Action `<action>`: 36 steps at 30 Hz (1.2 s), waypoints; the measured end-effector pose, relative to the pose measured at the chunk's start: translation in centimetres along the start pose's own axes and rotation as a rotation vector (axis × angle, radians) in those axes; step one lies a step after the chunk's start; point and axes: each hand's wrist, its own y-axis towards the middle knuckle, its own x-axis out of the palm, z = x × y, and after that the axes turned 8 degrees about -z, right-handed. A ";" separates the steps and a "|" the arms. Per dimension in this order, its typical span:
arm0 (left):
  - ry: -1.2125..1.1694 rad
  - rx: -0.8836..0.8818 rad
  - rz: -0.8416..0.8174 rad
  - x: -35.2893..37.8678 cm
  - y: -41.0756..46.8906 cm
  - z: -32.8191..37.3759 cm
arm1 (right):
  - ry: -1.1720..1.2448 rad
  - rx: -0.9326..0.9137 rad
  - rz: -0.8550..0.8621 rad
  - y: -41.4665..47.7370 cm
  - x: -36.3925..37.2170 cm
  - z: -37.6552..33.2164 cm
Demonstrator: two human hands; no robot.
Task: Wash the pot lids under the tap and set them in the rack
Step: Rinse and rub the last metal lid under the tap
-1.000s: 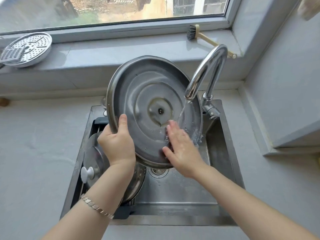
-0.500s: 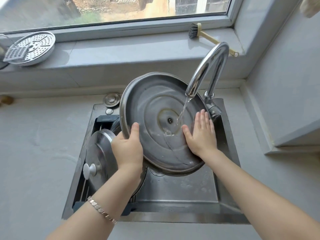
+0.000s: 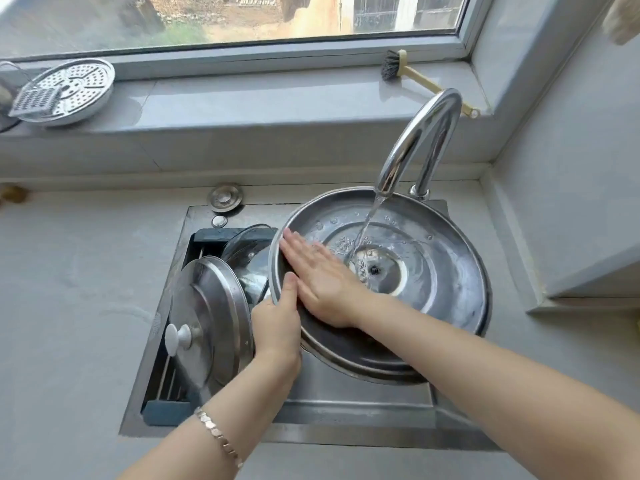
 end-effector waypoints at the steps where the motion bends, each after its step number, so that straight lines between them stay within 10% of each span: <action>1: -0.018 0.012 0.018 -0.2 0.2 0.1 | -0.018 -0.060 -0.013 -1.2 0.5 -0.2; 7: 0.181 0.196 0.094 -1.0 0.5 2.2 | 0.128 -0.263 -0.130 -9.7 3.1 2.8; 12: 0.451 0.384 -0.003 -1.1 -0.6 5.6 | 0.420 0.554 0.371 -12.3 2.2 8.6; 19: 0.585 0.177 -0.081 -1.4 0.7 7.2 | 1.605 1.006 0.274 -9.4 3.6 9.2; 36: 0.272 -0.788 -0.334 -1.4 -1.1 -4.6 | 0.339 0.815 0.377 -14.9 -3.7 11.8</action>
